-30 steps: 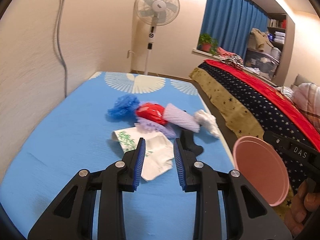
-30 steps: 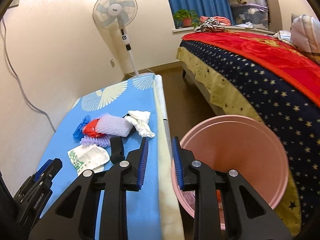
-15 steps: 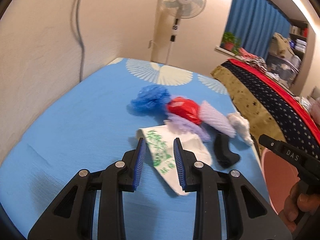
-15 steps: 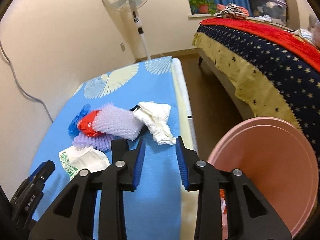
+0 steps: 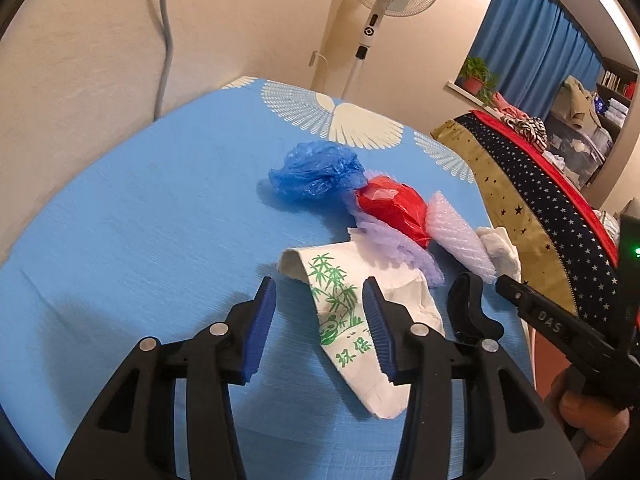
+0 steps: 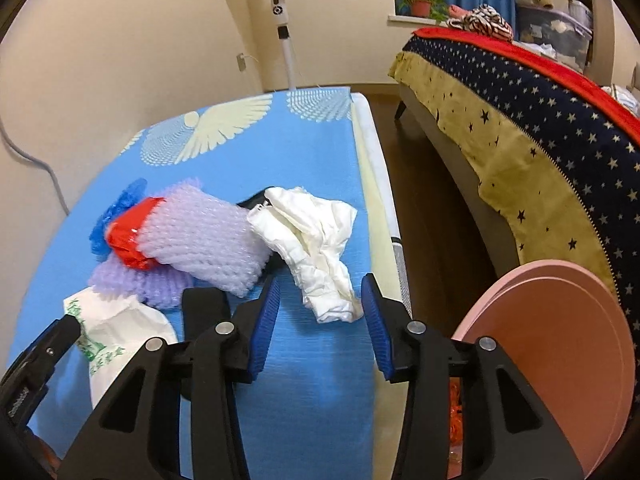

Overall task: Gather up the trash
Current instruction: 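Grasp the white paper bag with the left gripper while the right gripper grasps the white cloth, then carry the paper bag and white cloth over the pink bin and open both grippers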

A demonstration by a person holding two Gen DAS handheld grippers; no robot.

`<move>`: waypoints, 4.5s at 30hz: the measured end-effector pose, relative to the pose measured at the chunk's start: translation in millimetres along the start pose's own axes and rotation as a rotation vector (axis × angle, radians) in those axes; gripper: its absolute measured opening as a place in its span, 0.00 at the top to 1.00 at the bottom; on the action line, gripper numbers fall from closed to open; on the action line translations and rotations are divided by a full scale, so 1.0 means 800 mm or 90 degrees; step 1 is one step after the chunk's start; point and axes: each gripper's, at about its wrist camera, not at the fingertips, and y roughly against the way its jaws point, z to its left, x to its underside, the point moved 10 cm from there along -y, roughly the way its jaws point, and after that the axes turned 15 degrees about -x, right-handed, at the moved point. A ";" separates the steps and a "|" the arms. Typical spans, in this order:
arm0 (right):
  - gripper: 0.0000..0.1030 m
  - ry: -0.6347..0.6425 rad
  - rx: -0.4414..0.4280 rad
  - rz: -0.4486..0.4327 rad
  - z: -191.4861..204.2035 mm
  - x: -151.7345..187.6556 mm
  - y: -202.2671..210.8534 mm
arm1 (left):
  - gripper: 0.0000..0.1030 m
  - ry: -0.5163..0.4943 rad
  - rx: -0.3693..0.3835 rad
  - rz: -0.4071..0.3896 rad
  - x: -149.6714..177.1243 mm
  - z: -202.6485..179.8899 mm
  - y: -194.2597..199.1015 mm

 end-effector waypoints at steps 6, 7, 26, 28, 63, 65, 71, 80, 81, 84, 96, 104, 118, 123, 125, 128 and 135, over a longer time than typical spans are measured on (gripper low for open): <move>0.91 -0.008 -0.009 0.002 -0.001 0.002 0.002 | 0.60 -0.009 0.017 0.012 0.004 -0.008 -0.003; 0.91 -0.005 -0.013 0.000 0.002 0.001 0.005 | 0.68 -0.011 0.020 0.012 0.004 -0.009 -0.003; 0.92 0.009 -0.033 -0.058 0.030 0.002 0.124 | 0.99 -0.024 0.045 -0.071 -0.014 -0.011 0.091; 0.92 0.010 -0.031 -0.066 0.031 0.004 0.140 | 0.99 -0.029 0.046 -0.083 -0.016 -0.010 0.105; 0.92 -0.041 0.042 -0.163 -0.027 0.027 0.303 | 0.99 -0.094 0.121 -0.152 0.007 -0.063 0.217; 0.92 -0.046 0.049 -0.166 -0.034 0.028 0.305 | 0.99 -0.103 0.127 -0.159 0.008 -0.073 0.221; 0.92 -0.059 0.074 -0.179 -0.051 0.026 0.313 | 0.99 -0.132 0.146 -0.175 0.015 -0.102 0.227; 0.92 -0.082 0.108 -0.198 -0.079 0.027 0.324 | 0.99 -0.152 0.173 -0.170 0.026 -0.147 0.222; 0.92 -0.084 0.112 -0.199 -0.081 0.027 0.326 | 0.99 -0.155 0.177 -0.171 0.028 -0.154 0.221; 0.92 -0.092 0.124 -0.204 -0.091 0.028 0.330 | 0.99 -0.165 0.189 -0.172 0.033 -0.171 0.221; 0.92 -0.120 0.161 -0.210 -0.125 0.036 0.335 | 0.99 -0.200 0.227 -0.167 0.050 -0.226 0.209; 0.92 -0.128 0.179 -0.212 -0.139 0.036 0.330 | 0.99 -0.215 0.249 -0.168 0.059 -0.253 0.202; 0.92 -0.153 0.209 -0.209 -0.169 0.042 0.330 | 0.99 -0.238 0.268 -0.155 0.072 -0.284 0.189; 0.92 -0.155 0.208 -0.204 -0.173 0.044 0.326 | 0.99 -0.240 0.274 -0.146 0.076 -0.290 0.185; 0.90 -0.156 0.198 -0.198 -0.172 0.044 0.322 | 0.99 -0.240 0.278 -0.142 0.077 -0.292 0.184; 0.86 -0.164 0.188 -0.186 -0.174 0.046 0.315 | 0.98 -0.249 0.292 -0.129 0.082 -0.297 0.182; 0.67 -0.164 0.197 -0.188 -0.170 0.049 0.317 | 0.78 -0.241 0.283 -0.110 0.081 -0.284 0.173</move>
